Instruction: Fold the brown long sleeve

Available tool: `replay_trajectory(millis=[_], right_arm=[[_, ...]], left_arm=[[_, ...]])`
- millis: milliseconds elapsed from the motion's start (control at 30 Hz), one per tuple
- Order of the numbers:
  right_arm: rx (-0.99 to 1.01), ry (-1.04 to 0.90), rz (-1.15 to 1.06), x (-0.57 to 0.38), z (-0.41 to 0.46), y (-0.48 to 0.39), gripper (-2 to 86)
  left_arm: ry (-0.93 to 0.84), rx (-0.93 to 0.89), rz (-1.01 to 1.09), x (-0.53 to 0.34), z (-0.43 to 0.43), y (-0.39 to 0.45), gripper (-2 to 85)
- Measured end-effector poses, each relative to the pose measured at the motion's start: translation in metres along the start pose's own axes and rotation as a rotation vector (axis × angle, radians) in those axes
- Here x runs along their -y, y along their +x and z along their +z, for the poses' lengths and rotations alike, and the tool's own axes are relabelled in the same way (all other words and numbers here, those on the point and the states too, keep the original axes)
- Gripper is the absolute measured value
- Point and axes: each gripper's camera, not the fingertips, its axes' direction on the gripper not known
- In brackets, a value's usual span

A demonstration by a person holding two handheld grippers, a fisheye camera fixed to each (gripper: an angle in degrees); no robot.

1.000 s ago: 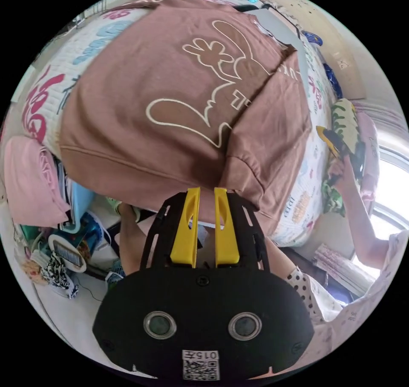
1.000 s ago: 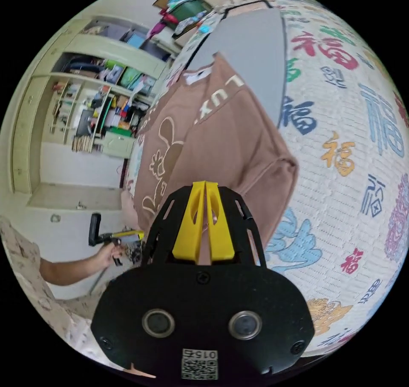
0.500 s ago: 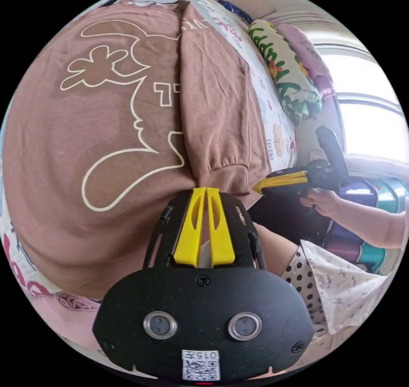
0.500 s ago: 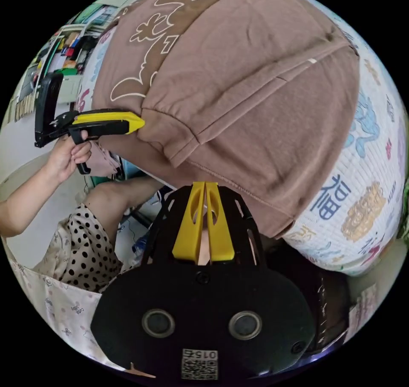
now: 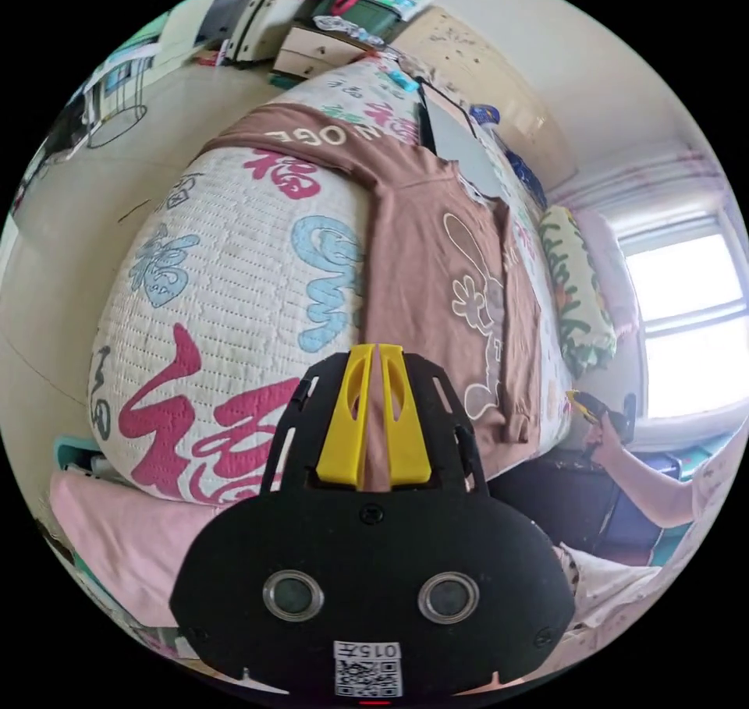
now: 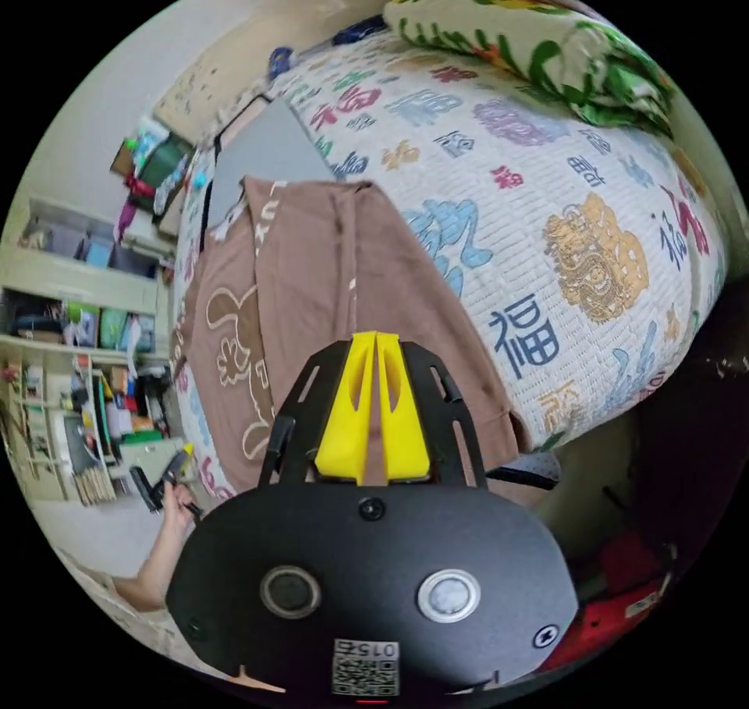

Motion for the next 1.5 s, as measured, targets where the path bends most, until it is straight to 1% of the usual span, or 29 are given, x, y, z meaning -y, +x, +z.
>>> replay_trajectory(millis=[33,133,200,233,267,333,467,500,533,567,600,633,667,733,800,833,967,1067,1100,1167,1300,1367,1400,1433,1500], right_arm=[[0.132,0.059,0.024,0.018,-0.014,0.024,-0.5],[0.366,0.154,0.052,0.058,-0.029,0.079,-0.5],[0.45,0.174,0.061,0.079,-0.031,0.107,-0.5],[0.485,0.217,0.064,0.089,-0.035,0.124,-0.6],[0.498,0.248,0.064,0.093,-0.037,0.132,-0.6],[0.536,0.36,0.059,0.108,-0.044,0.161,-0.6],[0.57,0.376,0.02,0.137,-0.047,0.201,-0.5],[0.619,0.39,-0.029,0.144,-0.051,0.209,-0.5],[0.709,0.383,-0.097,0.151,-0.052,0.216,-0.5],[0.757,0.344,-0.118,0.156,-0.05,0.219,-0.6],[0.854,0.26,-0.141,0.164,-0.047,0.227,-0.6],[0.946,0.231,-0.187,0.166,-0.054,0.233,-0.6],[0.972,0.258,-0.21,0.164,-0.062,0.237,-0.6],[1.016,0.445,-0.231,0.153,-0.094,0.258,-0.7],[1.019,0.466,-0.22,0.151,-0.11,0.268,-0.8],[1.046,0.474,-0.274,0.148,-0.123,0.27,-0.9],[1.113,0.496,-0.355,0.139,-0.159,0.283,-1.0],[1.157,0.489,-0.387,0.132,-0.184,0.295,-1.0],[1.194,0.466,-0.385,0.131,-0.192,0.299,-1.0],[1.251,0.446,-0.419,0.127,-0.203,0.302,-1.0],[1.366,0.317,-0.432,0.118,-0.215,0.304,-0.9],[1.43,0.24,-0.401,0.118,-0.218,0.309,-0.9],[1.479,0.206,-0.391,0.117,-0.223,0.316,-0.8],[1.52,0.222,-0.402,0.114,-0.231,0.326,-0.8],[1.525,0.249,-0.394,0.106,-0.242,0.338,-0.7]], left_arm=[[0.022,-0.024,-0.013,-0.002,0.012,-0.016,0.4],[0.067,-0.055,0.017,-0.007,0.049,-0.039,0.6],[0.104,-0.067,0.073,-0.015,0.069,-0.047,0.2],[0.159,-0.091,0.11,-0.024,0.074,-0.054,-0.1],[0.166,-0.122,0.108,-0.026,0.076,-0.061,-0.2],[0.166,-0.243,0.098,-0.032,0.08,-0.082,-0.6],[0.169,-0.218,0.108,-0.042,0.083,-0.085,-0.7],[0.17,-0.22,0.107,-0.045,0.083,-0.088,-0.6],[0.174,-0.219,0.101,-0.049,0.084,-0.09,-0.6],[0.18,-0.21,0.096,-0.051,0.084,-0.09,-0.5],[0.186,-0.18,0.106,-0.055,0.086,-0.086,-0.5],[0.186,-0.15,0.12,-0.058,0.087,-0.083,-0.4],[0.181,-0.145,0.121,-0.059,0.088,-0.083,-0.4],[0.172,-0.17,0.1,-0.063,0.09,-0.09,-0.4],[0.17,-0.149,0.104,-0.067,0.09,-0.088,-0.4],[0.173,-0.132,0.107,-0.071,0.089,-0.087,-0.4],[0.179,-0.137,0.101,-0.082,0.086,-0.09,-0.4],[0.167,-0.189,0.064,-0.088,0.081,-0.099,-0.6],[0.186,-0.232,0.057,-0.09,0.077,-0.103,-0.7],[0.205,-0.274,0.11,-0.093,0.071,-0.1,-0.8],[0.32,-0.22,0.171,-0.114,0.045,-0.091,-0.9],[0.418,-0.198,0.162,-0.13,0.027,-0.092,-0.9],[0.503,-0.186,0.152,-0.142,0.014,-0.094,-0.9],[0.584,-0.162,0.124,-0.155,0.001,-0.098,-0.9],[0.687,-0.107,0.056,-0.176,-0.014,-0.104,-0.9]])
